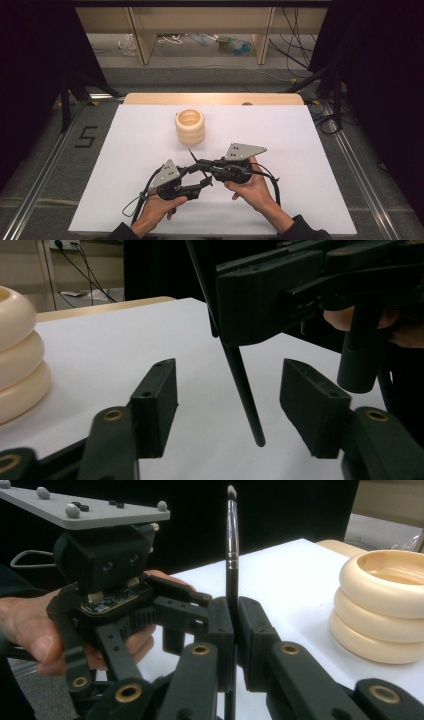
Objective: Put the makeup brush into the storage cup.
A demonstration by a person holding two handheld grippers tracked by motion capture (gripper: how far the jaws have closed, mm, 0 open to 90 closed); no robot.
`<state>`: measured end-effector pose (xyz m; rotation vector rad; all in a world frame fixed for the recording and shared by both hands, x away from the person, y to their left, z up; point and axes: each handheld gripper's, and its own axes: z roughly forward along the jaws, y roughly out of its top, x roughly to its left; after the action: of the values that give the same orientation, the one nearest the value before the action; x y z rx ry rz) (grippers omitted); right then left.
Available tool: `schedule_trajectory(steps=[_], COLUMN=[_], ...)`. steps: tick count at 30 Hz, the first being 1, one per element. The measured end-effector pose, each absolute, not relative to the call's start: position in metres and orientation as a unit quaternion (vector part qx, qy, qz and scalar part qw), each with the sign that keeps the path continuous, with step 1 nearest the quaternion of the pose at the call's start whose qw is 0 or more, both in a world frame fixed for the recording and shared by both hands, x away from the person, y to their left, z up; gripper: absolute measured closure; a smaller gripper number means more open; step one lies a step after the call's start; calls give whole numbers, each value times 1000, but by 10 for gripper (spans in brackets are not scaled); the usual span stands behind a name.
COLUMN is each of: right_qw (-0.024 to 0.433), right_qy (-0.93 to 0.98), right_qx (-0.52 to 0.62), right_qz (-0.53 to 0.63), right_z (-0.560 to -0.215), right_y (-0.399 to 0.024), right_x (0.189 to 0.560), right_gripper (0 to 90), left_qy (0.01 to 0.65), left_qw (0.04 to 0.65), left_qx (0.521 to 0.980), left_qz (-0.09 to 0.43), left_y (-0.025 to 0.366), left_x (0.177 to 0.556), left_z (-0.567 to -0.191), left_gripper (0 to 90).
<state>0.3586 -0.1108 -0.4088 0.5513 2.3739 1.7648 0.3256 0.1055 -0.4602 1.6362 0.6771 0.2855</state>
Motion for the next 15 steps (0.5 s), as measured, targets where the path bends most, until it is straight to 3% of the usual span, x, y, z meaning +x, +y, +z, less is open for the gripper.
schedule_trajectory(steps=[15], right_qw=[65], right_qy=[786], right_qx=[177], right_qz=[588], right_z=[-410], right_y=[-109], right_x=[357], right_gripper=[853], left_qy=[299], left_qw=[640], left_qx=[700], left_qz=[101], left_y=[108], left_x=[325], left_z=[-460], left_gripper=[672])
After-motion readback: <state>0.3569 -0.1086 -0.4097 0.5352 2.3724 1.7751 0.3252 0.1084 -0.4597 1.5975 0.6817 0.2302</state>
